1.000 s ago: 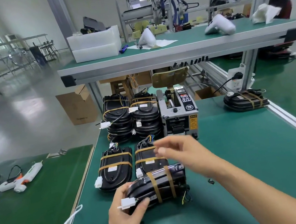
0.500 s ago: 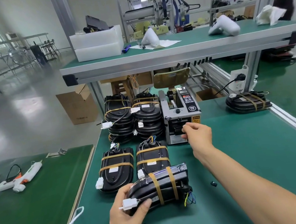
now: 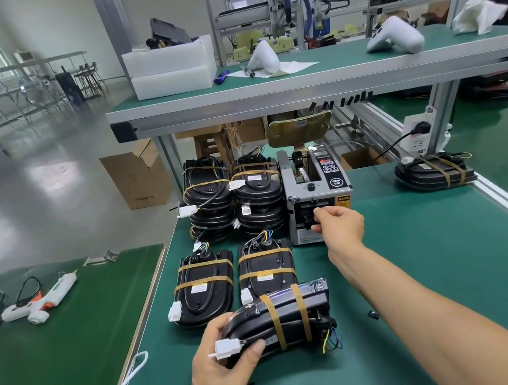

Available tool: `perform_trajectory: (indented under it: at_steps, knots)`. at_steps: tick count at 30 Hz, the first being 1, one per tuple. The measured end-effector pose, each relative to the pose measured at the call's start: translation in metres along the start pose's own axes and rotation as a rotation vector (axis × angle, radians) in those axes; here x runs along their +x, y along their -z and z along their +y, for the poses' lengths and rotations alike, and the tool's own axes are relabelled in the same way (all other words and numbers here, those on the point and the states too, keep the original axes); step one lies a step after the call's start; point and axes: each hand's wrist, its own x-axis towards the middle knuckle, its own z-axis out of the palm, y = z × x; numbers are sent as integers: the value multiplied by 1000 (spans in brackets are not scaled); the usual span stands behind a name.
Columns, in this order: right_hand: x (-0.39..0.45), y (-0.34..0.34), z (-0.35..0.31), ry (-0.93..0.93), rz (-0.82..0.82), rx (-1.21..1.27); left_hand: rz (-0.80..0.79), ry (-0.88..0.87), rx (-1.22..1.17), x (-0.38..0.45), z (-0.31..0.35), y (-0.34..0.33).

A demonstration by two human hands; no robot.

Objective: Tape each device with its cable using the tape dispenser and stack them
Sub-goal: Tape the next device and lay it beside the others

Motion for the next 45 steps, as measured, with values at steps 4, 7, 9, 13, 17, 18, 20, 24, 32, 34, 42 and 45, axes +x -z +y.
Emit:
perform_trajectory:
  at_steps: [4,7,9,13,17,18,20,24,32,34,42,45]
  knots:
    - [1,-8,1,-5,43,-17,-1,3,8,0,-1,1]
    - [1,-12,3,-7,56,-31,2,2,15,0,0,0]
    - [1,-13,3,-8,73,-46,3,0,27,0,1,0]
    - [2,-16,3,-14,118,-78,2,-17,47,0,3,0]
    - [2,-17,2,-15,132,-90,0,-18,50,-1,5,-1]
    - [2,-17,2,-14,129,-93,2,-17,53,-1,6,-1]
    - [2,-16,2,-13,120,-104,5,-16,49,-1,6,-1]
    - [-2,-9,3,-14,86,-67,4,-14,53,-2,5,0]
    - [-39,40,3,12,-303,-41,10,-3,34,-2,5,-1]
    - [-57,59,-4,23,-384,-20,10,-4,23,-2,6,-1]
    - [-124,93,-7,117,-508,-8,0,-53,115,-7,21,-5]
    - [-123,90,-4,95,-490,-18,6,-64,112,-8,26,-6]
